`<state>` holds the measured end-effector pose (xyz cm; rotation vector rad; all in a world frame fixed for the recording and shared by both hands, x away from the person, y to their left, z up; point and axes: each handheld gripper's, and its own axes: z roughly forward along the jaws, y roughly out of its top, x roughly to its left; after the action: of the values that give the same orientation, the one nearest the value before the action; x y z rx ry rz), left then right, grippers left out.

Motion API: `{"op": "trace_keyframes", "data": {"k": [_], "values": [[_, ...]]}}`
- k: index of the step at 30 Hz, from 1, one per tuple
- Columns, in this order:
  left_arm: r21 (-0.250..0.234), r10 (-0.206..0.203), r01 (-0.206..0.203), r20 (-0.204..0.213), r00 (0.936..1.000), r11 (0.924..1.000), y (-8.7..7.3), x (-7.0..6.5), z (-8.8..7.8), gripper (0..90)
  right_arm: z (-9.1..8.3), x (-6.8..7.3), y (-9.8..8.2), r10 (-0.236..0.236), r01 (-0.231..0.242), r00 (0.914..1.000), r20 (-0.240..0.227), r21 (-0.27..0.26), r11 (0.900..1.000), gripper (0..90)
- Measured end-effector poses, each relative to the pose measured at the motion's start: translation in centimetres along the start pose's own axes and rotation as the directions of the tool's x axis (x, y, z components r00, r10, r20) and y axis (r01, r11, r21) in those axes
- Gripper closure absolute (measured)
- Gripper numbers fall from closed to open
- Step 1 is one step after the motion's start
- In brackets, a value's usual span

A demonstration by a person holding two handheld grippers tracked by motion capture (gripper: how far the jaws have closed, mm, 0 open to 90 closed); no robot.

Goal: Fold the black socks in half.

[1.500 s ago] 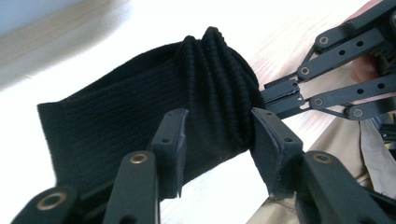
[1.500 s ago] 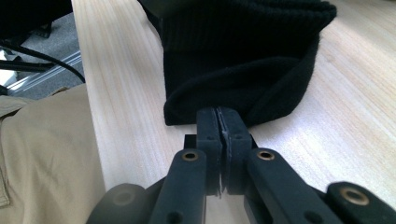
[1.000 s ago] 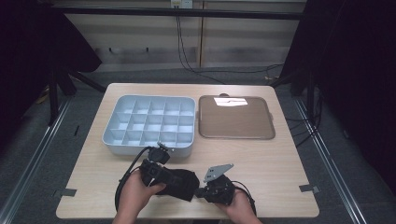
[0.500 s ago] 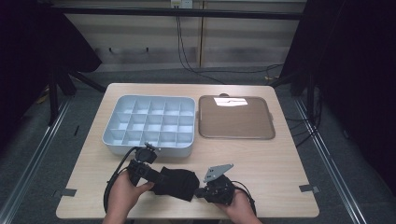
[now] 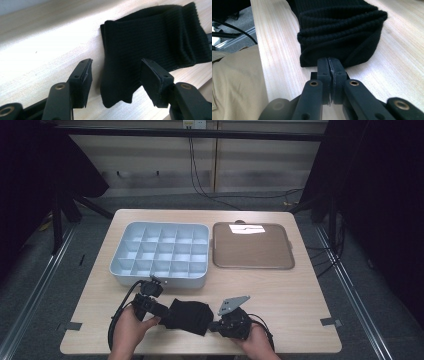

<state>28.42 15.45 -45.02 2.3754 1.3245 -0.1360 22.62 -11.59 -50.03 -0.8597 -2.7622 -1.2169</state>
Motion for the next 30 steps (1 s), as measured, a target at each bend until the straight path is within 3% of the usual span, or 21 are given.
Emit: {"op": "trace_keyframes", "data": {"k": [5,10,16,21,30], "values": [[0.011,-0.002,0.002,-0.003,1.0000,0.9999,-0.2,0.2,0.0,44.3,0.0,0.0,0.0,-0.001,0.001,1.0000,0.000,0.003,1.000,87.7],[-0.011,-0.013,0.014,0.018,0.9998,0.9998,-0.4,0.5,0.1,48.2,0.0,0.0,0.0,-0.005,0.005,1.0000,-0.001,-0.001,1.000,87.7],[0.001,-0.009,0.009,0.000,1.0000,1.0000,-0.5,0.5,0.5,50.7,0.0,0.0,0.0,0.001,-0.001,1.0000,-0.004,-0.002,1.000,87.7],[0.002,-0.017,0.017,0.008,0.9998,0.9998,-0.6,0.5,1.0,52.5,0.0,0.0,0.0,-0.005,0.005,1.0000,-0.001,-0.002,1.000,87.7],[0.021,0.004,-0.004,-0.001,1.0000,0.9998,-0.6,0.3,1.3,59.6,0.0,0.0,0.0,-0.006,0.006,1.0000,-0.001,-0.002,1.000,87.7]]}}
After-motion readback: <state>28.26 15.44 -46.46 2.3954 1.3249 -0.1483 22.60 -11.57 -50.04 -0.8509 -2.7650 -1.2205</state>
